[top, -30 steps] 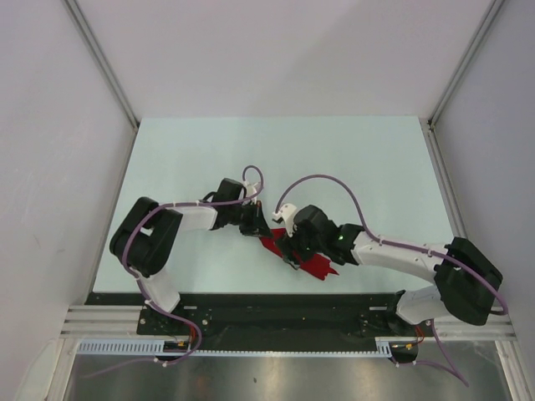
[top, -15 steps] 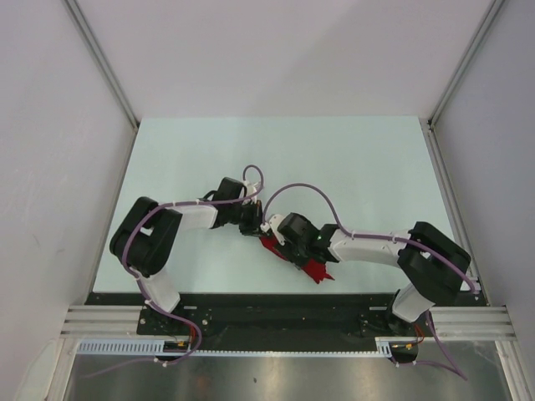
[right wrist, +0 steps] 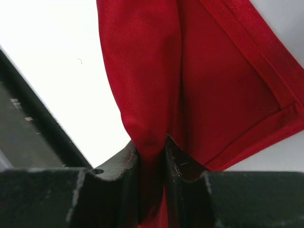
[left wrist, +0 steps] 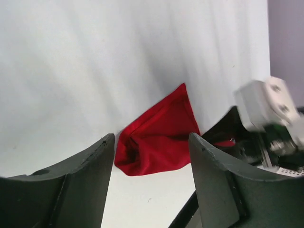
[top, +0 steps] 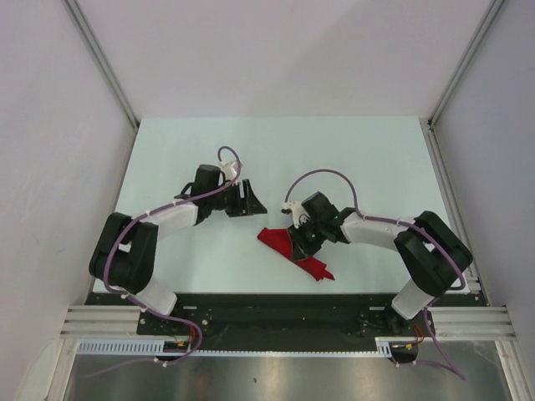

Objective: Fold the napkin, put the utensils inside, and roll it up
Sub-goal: Roll the napkin with the utensil

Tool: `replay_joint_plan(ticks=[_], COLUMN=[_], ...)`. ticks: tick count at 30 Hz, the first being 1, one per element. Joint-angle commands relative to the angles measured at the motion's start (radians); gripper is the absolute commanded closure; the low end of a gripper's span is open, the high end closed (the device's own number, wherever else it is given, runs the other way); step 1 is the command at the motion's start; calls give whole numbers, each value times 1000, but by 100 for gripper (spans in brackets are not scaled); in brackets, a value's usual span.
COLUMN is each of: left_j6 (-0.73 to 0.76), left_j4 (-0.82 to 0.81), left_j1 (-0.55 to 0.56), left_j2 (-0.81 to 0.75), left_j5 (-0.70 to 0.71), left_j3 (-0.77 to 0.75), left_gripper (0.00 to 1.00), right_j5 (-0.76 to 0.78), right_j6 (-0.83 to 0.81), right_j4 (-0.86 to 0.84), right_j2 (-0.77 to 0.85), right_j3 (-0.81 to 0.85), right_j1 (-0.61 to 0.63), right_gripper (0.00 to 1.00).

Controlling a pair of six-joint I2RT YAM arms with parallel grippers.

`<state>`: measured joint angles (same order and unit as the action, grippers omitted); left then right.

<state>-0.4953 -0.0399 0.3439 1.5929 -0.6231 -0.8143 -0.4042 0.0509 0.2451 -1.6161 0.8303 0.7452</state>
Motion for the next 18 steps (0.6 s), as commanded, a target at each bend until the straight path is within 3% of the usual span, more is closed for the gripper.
replay_joint_plan(ticks=[1,10,18], left_j6=[31,11,-3], left_j4=[-75,-173,-181], left_j1=[3,52,95], left_j2=[-54,-1,84], left_j5=[-26,-67,-92], left_j3=[35,50,37], left_gripper=[32,36,39], right_j5=[-301,-534,-588], right_j6=[49,70,92], right_j4=[-62,-118,-155], right_j2=[-60,-186,-258], right_j3=[-20,-19,-19], right_j1=[-95,-239,-282], right_gripper=[80,81,82])
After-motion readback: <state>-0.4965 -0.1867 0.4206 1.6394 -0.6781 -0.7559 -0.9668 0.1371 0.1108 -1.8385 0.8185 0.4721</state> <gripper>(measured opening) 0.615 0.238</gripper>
